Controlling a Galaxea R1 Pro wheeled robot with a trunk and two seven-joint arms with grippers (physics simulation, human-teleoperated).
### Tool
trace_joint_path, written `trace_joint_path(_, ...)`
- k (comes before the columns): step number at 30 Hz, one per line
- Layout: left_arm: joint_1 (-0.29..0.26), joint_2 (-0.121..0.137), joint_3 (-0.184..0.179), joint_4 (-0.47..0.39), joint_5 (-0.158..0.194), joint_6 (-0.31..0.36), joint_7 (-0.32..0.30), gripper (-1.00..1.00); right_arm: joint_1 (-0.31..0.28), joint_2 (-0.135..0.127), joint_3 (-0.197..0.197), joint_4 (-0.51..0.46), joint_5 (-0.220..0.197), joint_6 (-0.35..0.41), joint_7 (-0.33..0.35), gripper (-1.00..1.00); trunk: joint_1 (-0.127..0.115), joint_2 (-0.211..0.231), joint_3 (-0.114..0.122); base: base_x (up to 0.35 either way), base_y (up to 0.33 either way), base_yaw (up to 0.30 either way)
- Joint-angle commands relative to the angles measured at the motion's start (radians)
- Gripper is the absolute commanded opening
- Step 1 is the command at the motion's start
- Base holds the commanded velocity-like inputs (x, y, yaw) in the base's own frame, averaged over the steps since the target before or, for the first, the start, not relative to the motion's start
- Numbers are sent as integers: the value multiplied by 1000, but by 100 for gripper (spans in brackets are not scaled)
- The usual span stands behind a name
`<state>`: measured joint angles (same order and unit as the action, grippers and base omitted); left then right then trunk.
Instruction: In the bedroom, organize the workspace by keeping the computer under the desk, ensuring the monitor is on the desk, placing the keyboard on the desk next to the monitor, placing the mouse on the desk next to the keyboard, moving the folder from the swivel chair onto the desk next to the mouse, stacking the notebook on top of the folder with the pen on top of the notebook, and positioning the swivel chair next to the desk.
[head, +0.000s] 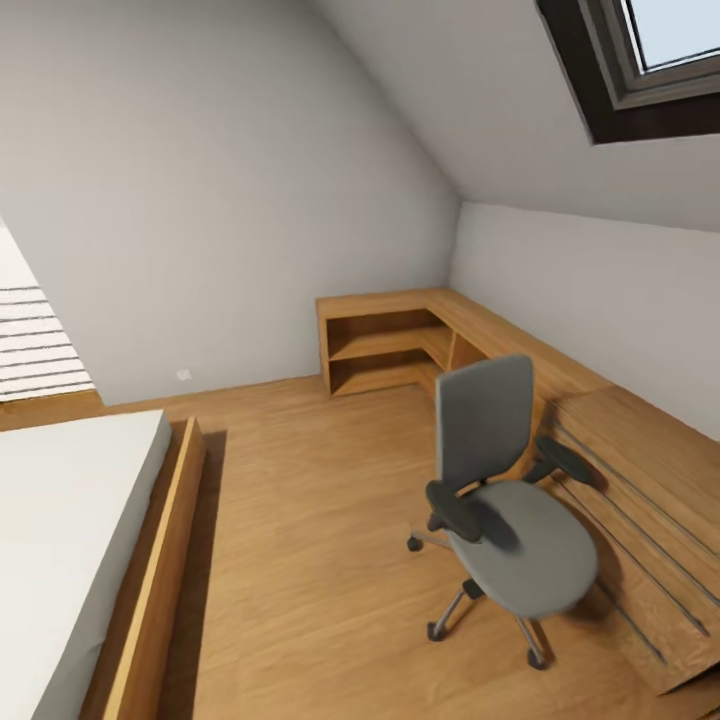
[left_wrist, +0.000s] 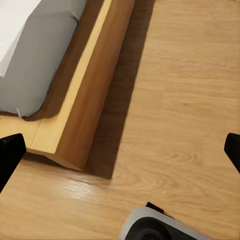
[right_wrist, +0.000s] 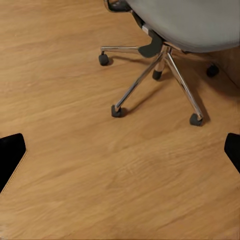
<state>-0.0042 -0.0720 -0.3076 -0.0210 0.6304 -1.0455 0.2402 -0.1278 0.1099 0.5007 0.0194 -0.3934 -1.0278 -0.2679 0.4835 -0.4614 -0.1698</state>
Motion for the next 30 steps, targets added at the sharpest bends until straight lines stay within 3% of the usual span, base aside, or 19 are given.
trace_joint_path(1, 0, 0, -9, -1, 2, -2, 9, 100, -1, 1, 9, 2, -4, -3, -5, 100, 1, -2, -2, 326, 0, 266)
trace_joint_path(4, 0, 0, -10, -1, 1, -2, 9, 100, -1, 1, 9, 2, -4, -3, -5, 100, 1, -2, -3, 302, 0, 270)
trace_joint_path(8, 0, 0, -11, -2, -2, 111, 3, 100, -1, 1, 11, 2, -4, -4, -5, 100, 1, -2, -3, 123, 0, 276)
trace_joint_path(12, 0, 0, -11, -2, -3, 153, 1, 100, -1, 3, 11, 2, -5, -4, -5, 100, 1, -2, -1, 30, 0, 268)
trace_joint_path(30, 0, 0, -13, -2, -6, 169, 1, 100, -1, 8, 5, 2, -7, -8, -6, 100, 1, -2, 22, 2, 0, 176)
